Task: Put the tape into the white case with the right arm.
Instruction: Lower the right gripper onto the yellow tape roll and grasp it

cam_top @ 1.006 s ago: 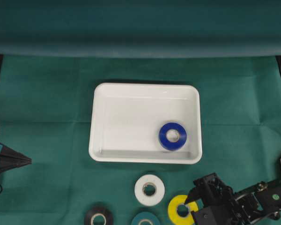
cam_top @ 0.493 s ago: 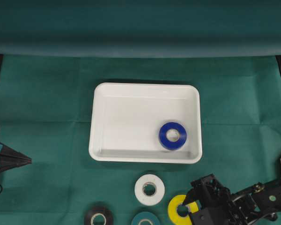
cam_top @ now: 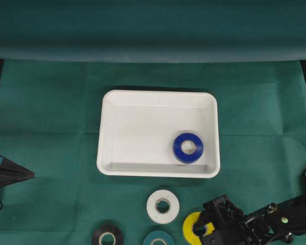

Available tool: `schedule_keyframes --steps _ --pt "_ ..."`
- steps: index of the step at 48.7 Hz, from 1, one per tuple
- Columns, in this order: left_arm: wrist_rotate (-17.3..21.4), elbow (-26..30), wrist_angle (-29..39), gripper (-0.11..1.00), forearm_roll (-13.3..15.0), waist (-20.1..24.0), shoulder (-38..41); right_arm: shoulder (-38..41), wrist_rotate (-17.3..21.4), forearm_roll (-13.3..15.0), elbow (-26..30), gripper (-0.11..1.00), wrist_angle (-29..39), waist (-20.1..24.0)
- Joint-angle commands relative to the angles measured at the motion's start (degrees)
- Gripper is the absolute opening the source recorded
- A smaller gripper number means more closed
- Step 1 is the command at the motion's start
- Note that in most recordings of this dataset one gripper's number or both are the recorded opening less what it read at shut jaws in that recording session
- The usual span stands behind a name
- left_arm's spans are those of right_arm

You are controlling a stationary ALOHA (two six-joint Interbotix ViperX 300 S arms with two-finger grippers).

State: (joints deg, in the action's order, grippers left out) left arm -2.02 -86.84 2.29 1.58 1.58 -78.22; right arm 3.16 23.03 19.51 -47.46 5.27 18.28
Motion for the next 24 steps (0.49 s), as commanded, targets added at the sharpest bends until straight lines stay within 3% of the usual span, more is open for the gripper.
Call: schedule_keyframes --steps 1,16,19,24 --pt "-0.1 0.6 -0.3 0.00 -0.1 0.2 0.4 -0.4 0.1 0.1 1.0 0.56 -0.4 0.1" --pt "-0.1 0.6 -0.3 0.00 -0.1 0.2 0.4 -0.4 0.0 0.1 1.8 0.53 0.0 0.1" --pt "-0.1 0.6 -0.3 0.00 0.0 0.1 0.4 -0.5 0.0 0.1 2.1 0.44 0.1 0.1" --pt "-0.1 0.6 -0.3 0.00 -0.1 0.2 0.4 -0.8 0.0 0.1 2.4 0.17 0.0 0.1"
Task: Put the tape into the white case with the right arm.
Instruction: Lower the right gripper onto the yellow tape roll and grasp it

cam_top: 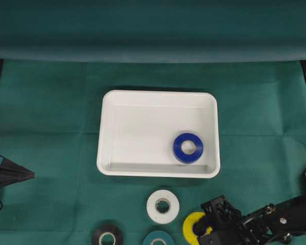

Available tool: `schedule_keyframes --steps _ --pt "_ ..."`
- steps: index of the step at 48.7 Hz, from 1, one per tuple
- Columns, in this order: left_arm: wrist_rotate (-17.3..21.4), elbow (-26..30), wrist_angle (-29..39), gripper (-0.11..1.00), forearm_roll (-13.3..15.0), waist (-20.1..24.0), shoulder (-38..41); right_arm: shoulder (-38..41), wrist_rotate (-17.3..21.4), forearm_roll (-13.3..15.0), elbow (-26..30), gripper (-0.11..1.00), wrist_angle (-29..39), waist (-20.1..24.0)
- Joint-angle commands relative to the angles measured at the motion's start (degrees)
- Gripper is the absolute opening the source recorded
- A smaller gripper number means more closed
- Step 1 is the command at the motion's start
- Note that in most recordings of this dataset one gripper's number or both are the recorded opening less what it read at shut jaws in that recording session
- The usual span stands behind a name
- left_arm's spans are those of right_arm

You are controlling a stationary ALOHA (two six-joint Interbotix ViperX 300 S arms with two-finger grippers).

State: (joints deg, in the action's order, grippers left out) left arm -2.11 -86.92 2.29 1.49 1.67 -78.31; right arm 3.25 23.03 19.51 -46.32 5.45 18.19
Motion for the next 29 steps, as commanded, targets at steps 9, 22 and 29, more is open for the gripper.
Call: schedule_keyframes --steps 9,22,29 --pt "0.0 0.7 -0.3 0.00 0.1 0.1 0.5 -1.0 0.0 0.1 1.2 0.02 -0.1 0.2" --pt "0.0 0.7 -0.3 0.00 0.1 0.1 0.5 -1.0 0.1 0.1 1.3 0.02 0.0 0.2" --pt "0.0 0.7 -0.3 0.00 0.0 0.1 0.5 -1.5 0.0 0.1 1.4 0.02 0.4 0.2"
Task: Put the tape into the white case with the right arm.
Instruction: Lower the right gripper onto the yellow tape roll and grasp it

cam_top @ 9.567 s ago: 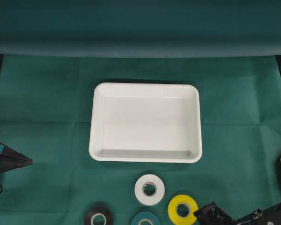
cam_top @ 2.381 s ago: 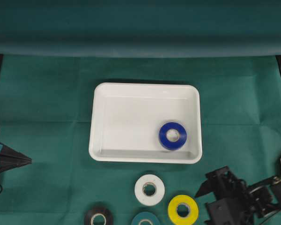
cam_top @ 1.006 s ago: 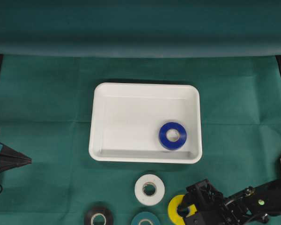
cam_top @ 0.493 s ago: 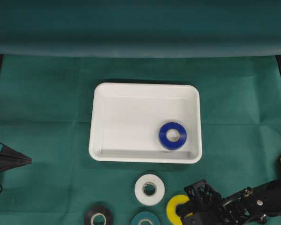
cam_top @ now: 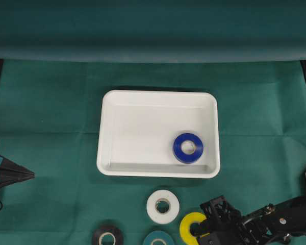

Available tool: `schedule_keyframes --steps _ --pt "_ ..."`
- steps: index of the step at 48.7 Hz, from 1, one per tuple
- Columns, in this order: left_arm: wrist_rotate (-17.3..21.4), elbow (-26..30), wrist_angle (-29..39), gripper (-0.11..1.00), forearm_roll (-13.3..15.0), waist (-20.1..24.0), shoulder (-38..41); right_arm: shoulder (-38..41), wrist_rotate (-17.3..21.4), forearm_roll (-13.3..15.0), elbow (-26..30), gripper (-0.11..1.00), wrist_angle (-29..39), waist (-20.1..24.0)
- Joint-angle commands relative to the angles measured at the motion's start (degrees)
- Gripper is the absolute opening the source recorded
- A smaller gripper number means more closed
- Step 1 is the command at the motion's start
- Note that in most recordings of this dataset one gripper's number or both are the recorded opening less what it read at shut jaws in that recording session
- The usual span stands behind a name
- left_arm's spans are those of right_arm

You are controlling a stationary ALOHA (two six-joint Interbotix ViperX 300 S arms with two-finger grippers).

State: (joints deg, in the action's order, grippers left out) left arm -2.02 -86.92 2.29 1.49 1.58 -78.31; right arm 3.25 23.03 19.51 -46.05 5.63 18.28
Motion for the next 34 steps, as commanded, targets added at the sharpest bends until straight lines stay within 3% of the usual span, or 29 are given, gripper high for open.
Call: schedule_keyframes --steps 1,20,34 --pt "-0.1 0.7 -0.3 0.00 0.0 0.2 0.5 -1.8 0.0 0.1 1.2 0.02 0.5 0.1" --pt "-0.1 0.7 -0.3 0.00 0.0 0.2 0.5 -10.5 0.4 0.0 3.4 0.02 11.6 0.1" --pt "-0.1 0.7 -0.3 0.00 0.1 0.2 0.5 -10.4 0.6 0.0 3.6 0.02 11.8 0.1"
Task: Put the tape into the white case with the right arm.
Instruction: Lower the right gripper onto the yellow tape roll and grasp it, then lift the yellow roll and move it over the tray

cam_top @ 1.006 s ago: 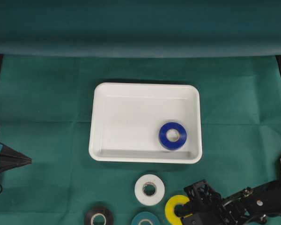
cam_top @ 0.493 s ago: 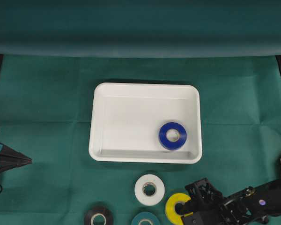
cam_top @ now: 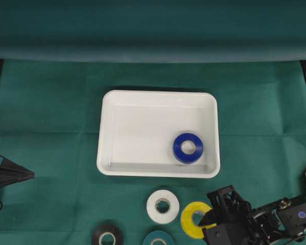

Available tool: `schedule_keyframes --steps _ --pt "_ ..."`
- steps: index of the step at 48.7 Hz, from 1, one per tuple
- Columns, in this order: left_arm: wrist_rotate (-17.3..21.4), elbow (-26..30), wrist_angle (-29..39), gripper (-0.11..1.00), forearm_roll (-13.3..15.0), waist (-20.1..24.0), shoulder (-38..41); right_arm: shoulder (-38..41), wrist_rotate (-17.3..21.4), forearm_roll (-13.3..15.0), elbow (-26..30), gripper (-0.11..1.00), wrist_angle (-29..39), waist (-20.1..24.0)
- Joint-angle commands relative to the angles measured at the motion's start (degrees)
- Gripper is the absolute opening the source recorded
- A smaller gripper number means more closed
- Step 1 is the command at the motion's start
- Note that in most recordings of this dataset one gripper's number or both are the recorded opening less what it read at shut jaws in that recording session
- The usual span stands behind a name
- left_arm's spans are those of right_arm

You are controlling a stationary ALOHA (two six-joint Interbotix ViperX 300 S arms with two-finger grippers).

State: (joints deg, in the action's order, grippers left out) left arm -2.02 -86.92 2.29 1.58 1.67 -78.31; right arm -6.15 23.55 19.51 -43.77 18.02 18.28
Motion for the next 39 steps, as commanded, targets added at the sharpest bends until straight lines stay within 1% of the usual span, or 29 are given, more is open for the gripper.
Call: schedule_keyframes --steps 1,8,15,25,31,39 --pt "-0.1 0.7 -0.3 0.00 -0.1 0.1 0.5 -0.9 0.1 0.0 1.3 0.02 -0.9 0.1" --pt "-0.1 0.7 -0.3 0.00 0.0 0.1 0.5 -0.5 0.1 0.0 1.8 0.02 -2.4 0.1" --pt "-0.1 0.8 -0.3 0.00 0.0 0.1 0.5 1.5 -0.2 0.1 4.1 0.02 -2.7 0.1" --pt "-0.1 0.8 -0.3 0.00 -0.1 0.1 0.5 6.3 -0.7 0.2 9.8 0.02 -2.2 0.0" --pt "-0.1 0.7 -0.3 0.00 -0.1 0.1 0.5 9.3 -0.8 1.3 13.8 0.02 -1.1 -0.1" --pt "-0.1 0.7 -0.3 0.00 0.0 0.1 0.5 12.0 -0.7 1.5 17.4 0.02 0.0 -0.1"
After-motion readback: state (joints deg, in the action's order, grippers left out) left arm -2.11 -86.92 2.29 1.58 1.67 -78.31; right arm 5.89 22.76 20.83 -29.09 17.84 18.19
